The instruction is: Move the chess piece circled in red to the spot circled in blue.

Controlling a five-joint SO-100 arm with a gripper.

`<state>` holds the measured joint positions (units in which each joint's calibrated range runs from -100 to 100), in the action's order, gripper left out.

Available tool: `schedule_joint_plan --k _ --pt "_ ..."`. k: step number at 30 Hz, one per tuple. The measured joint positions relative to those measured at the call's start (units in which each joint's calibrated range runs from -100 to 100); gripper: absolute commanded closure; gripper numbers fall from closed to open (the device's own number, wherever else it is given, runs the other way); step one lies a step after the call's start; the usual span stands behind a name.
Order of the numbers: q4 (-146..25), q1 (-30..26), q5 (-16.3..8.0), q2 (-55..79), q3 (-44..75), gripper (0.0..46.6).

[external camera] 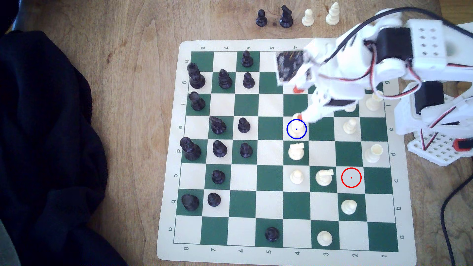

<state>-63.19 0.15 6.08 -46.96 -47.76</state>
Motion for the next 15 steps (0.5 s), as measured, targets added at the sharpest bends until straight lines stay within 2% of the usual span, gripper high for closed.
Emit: schedule_joint_plan --k 7,15 --pt "0.16 -0.74 -0.05 -9.64 -6.51 30.0" --pt "12.83 -1.47 -0.20 -28.15 -23.68 35.8"
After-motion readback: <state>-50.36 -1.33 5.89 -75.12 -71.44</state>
